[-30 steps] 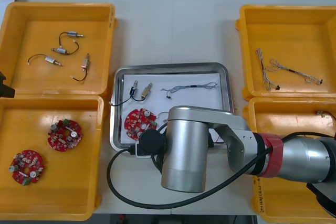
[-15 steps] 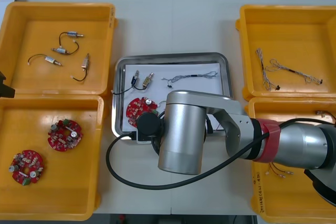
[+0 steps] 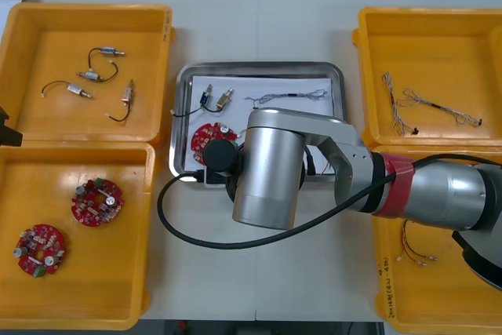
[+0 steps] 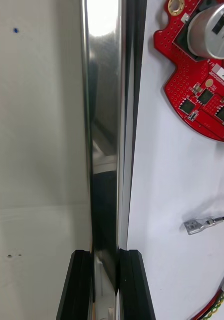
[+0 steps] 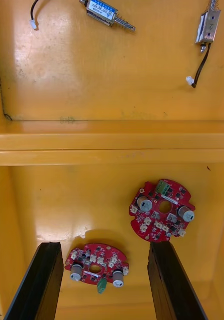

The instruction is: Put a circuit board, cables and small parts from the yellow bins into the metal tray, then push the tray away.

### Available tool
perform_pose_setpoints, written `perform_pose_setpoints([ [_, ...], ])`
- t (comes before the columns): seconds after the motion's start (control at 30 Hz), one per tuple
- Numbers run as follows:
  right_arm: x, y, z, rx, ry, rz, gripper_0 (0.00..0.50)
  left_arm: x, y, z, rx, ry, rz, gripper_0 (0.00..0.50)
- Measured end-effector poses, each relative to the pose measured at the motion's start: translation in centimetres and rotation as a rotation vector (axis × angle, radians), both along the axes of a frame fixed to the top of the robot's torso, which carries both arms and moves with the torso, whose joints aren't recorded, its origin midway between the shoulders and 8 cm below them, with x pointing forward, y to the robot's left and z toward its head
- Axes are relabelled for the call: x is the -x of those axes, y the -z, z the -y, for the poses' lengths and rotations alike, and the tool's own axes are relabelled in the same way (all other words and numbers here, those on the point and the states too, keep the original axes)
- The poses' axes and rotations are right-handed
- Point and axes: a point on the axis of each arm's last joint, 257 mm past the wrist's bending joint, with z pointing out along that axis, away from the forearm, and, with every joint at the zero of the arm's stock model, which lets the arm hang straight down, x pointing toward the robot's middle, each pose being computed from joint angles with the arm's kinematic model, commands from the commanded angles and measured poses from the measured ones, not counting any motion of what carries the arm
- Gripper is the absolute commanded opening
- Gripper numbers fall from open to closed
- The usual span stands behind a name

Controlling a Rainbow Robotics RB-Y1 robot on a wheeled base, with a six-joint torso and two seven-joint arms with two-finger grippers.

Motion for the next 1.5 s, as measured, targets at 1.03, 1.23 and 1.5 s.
perform_pose_setpoints([
  [1.03, -7.5, -3.7, -0.3, -0.040, 0.049, 0.099, 0.000, 0.0, 0.0, 0.0, 0.000, 0.000, 0.000, 0.500],
  [1.23, -8.1, -4.3, -0.3, -0.034, 0.045, 0.111, 0.000, 0.0, 0.0, 0.0, 0.000, 0.000, 0.000, 0.500],
  [1.5, -9.0, -5.0, -0.7, -0.035, 0.019, 0.131, 0.000, 0.0, 0.0, 0.0, 0.000, 0.000, 0.000, 0.500],
])
